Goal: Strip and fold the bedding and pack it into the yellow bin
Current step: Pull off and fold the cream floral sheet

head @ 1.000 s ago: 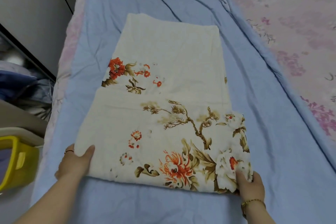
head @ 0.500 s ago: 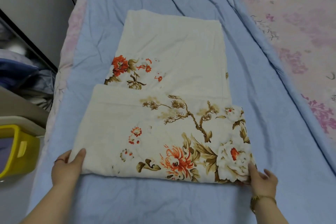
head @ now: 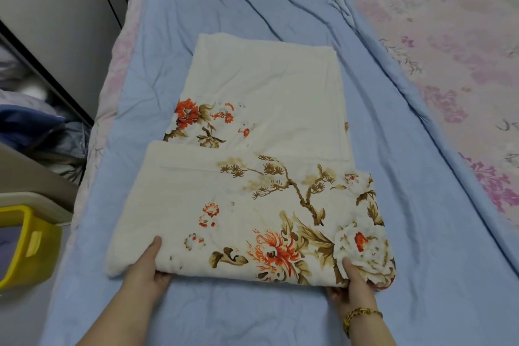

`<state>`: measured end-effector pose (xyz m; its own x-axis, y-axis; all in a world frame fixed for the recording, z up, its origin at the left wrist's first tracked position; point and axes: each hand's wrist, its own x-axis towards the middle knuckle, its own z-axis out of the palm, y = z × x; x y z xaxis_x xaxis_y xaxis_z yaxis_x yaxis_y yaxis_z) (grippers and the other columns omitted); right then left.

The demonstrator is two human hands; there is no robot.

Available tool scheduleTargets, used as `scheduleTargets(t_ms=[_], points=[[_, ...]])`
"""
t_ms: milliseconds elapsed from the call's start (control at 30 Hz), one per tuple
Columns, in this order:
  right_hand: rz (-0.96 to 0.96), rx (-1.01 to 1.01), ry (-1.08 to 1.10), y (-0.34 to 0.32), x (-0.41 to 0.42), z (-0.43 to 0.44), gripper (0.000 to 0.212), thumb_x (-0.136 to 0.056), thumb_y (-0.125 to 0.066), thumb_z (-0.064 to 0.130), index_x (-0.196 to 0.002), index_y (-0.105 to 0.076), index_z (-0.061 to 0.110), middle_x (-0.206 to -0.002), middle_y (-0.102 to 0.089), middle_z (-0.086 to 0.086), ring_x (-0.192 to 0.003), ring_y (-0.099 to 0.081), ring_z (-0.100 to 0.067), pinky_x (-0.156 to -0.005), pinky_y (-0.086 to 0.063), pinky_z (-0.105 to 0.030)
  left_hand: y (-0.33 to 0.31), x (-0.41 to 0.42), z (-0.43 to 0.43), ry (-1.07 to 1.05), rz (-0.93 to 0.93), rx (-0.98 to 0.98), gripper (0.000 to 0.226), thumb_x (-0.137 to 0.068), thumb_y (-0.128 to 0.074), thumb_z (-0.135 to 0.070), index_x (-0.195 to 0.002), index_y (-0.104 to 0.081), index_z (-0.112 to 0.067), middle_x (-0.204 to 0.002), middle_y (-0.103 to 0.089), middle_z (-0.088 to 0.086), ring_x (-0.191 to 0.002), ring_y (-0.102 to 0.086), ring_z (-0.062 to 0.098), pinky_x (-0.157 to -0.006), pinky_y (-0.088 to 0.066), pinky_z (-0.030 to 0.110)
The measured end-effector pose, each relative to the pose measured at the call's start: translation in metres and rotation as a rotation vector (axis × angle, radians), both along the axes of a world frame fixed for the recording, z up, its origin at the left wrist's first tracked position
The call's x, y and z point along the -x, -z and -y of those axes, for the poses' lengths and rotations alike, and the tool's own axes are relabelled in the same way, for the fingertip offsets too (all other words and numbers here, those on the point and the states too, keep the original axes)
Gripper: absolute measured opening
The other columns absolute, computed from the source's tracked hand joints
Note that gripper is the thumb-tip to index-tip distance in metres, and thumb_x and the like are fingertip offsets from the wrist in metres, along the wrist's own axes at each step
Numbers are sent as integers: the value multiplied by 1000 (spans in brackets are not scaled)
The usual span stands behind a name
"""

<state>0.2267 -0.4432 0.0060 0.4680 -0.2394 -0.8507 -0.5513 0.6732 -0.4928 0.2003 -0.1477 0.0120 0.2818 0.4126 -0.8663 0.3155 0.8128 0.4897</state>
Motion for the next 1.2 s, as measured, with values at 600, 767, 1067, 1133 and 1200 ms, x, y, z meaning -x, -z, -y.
scheduleTargets(t_ms=[600, 767, 1067, 1133, 1200], points=[[74, 242, -181, -53, 137, 23, 74, -85, -56, 43, -133, -38, -10, -144, -36, -18, -134, -33, -36, -108, -27, -39, -46, 150, 24, 101, 196, -81, 39, -97, -39, -8, -135, -41, -14, -51, -66, -13, -45, -62, 0, -39, -51, 19], [85, 152, -86, -76, 197, 30, 43, -90, -55, 17, -129, -47, 0, -101, -61, -10, -77, -53, -26, -65, -42, -30, -78, 187, 25, 98, 248, -76, 17, -96, -40, -8, -94, -54, -18, -49, -65, -14, -43, -62, 0, -39, -51, 18], [129, 127, -118, -86, 215, 34, 40, -92, -49, 12, -132, -45, 7, -99, -61, -6, -76, -59, -19, -58, -53, -32, -95, 211, 18, 50, 242, -50, 20, -94, -42, -5, -85, -54, -19, -62, -70, -6, -46, -65, 5, -41, -53, 21], [165, 139, -115, -94, 197, 33, 25, -92, -49, 11, -117, -53, 11, -80, -69, 0, -67, -67, -16, -47, -55, -24, -104, 195, 17, 29, 265, -60, 20, -94, -42, -6, -85, -53, -20, -62, -70, -6, -51, -66, 7, -43, -53, 21], [203, 141, -119, -102, 171, 32, 10, -92, -49, 12, -96, -57, 14, -62, -71, 8, -67, -66, -14, -42, -53, -21, -115, 170, 17, 13, 258, -80, 20, -94, -43, -7, -82, -49, -21, -73, -65, -2, -66, -63, 13, -50, -53, 23]])
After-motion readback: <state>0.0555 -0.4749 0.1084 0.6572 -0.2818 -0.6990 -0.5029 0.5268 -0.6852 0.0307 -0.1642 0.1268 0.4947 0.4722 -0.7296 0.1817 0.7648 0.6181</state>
